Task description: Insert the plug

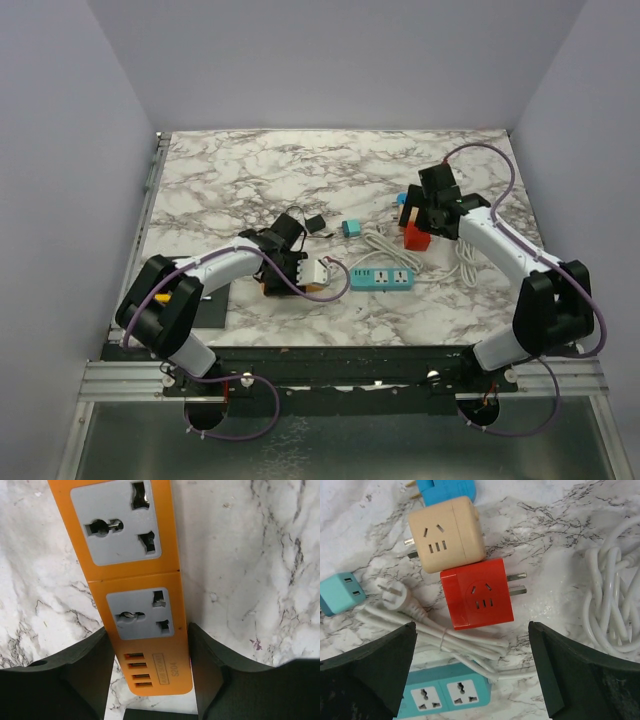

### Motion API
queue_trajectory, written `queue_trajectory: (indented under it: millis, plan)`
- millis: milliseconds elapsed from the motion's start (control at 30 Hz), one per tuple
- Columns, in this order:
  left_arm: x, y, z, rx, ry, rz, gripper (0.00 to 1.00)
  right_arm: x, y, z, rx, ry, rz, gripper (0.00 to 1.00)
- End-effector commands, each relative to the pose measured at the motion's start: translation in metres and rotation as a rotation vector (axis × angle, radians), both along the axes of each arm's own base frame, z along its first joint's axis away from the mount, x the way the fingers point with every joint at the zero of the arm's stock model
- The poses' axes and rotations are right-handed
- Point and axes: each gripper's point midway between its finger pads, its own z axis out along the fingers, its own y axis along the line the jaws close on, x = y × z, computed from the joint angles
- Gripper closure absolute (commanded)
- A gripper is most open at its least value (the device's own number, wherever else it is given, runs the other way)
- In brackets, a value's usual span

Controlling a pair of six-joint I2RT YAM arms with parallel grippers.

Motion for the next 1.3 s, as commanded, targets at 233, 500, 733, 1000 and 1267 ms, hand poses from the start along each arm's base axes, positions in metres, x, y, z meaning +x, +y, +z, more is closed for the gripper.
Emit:
queue_trajectory:
  millis: [233,500,733,1000,1267]
  plan:
    - [-0.003,0.004,0.008,0.04,-0.09,-0.162,0.33,0.011,-0.008,-0.028,-0.158,0.071,0.017,0.02]
    - [0.015,-0.017,0.055,-0.064,-0.167,-0.119,0.03,0.04,-0.003,-0.014,-0.177,0.037,0.015,0.04]
    - [0.013,-0.028,0.106,-0.166,-0.164,-0.052,0.01,0.062,0.009,-0.017,-0.165,0.038,0.041,0.04]
    - [0.044,-0.033,0.159,-0.306,-0.218,0.136,0.01,0.072,0.01,-0.042,-0.191,0.089,0.035,0.06]
    - [0.059,-0.035,0.185,-0.405,-0.242,0.242,0.01,0.065,0.008,-0.06,-0.196,0.11,0.037,0.24]
